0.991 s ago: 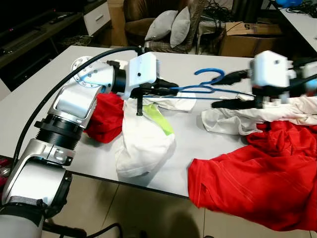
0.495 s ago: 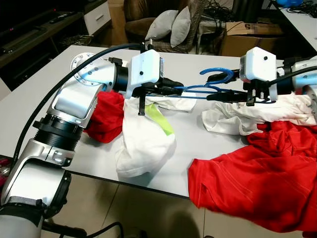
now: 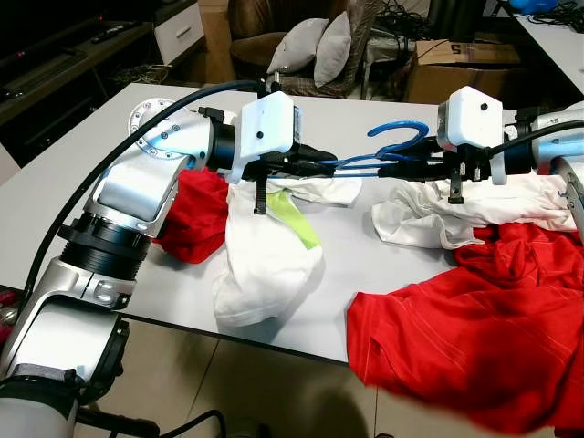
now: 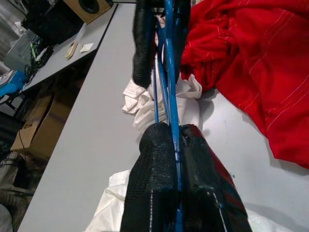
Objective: Hang hanger
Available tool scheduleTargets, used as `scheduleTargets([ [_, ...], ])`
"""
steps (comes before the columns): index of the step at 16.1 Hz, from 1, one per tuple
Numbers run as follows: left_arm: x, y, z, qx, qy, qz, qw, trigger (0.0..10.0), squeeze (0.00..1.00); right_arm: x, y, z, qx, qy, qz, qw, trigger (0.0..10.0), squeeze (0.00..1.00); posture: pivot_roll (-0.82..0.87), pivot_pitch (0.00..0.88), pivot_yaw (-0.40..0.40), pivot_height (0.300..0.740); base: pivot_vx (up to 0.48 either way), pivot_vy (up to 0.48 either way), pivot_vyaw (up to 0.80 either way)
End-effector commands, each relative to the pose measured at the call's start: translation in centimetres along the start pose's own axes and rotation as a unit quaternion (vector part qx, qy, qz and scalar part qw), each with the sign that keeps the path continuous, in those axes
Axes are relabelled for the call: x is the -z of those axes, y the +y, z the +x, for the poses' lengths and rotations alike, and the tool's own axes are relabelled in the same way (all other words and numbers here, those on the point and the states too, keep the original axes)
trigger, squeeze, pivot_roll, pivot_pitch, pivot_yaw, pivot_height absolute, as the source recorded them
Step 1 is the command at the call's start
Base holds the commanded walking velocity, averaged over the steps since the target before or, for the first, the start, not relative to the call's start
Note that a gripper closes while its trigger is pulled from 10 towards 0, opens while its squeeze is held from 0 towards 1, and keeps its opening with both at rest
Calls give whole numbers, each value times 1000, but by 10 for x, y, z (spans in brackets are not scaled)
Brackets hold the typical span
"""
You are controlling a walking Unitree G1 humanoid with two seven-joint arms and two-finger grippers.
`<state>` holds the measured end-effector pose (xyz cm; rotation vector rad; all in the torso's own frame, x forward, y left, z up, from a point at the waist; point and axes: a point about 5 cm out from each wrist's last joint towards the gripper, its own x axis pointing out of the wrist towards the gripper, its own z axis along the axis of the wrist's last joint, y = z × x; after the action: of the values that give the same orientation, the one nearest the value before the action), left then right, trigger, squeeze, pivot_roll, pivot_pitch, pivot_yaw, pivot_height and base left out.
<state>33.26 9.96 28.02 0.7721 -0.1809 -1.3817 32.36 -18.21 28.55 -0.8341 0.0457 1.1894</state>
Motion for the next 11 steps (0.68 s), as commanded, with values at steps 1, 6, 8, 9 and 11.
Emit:
scheduleTargets([
  [1,-3,-2,-2,12,-8,2,1000,0,0,-7,-5,-1,7,2,-11,1000,0,0,-83,0,77,740,0,0,0],
  [6,0,11,-5,-46,-6,-3,999,10000,0,-14,-7,-3,7,-21,-3,1000,0,0,-82,0,72,740,0,0,0],
  [8,-1,13,-11,-52,-23,-20,998,10000,443,-13,-6,-4,6,-20,0,1000,0,0,-86,0,75,740,0,0,0],
  [9,-3,14,-14,-48,-37,-35,998,10000,1000,-13,-6,-5,7,-20,2,1000,0,0,-88,0,77,740,0,0,0],
  [11,-9,13,-18,-42,-67,-46,996,10000,1000,-9,-4,-5,14,-18,13,1000,0,0,-91,0,83,740,0,0,0],
])
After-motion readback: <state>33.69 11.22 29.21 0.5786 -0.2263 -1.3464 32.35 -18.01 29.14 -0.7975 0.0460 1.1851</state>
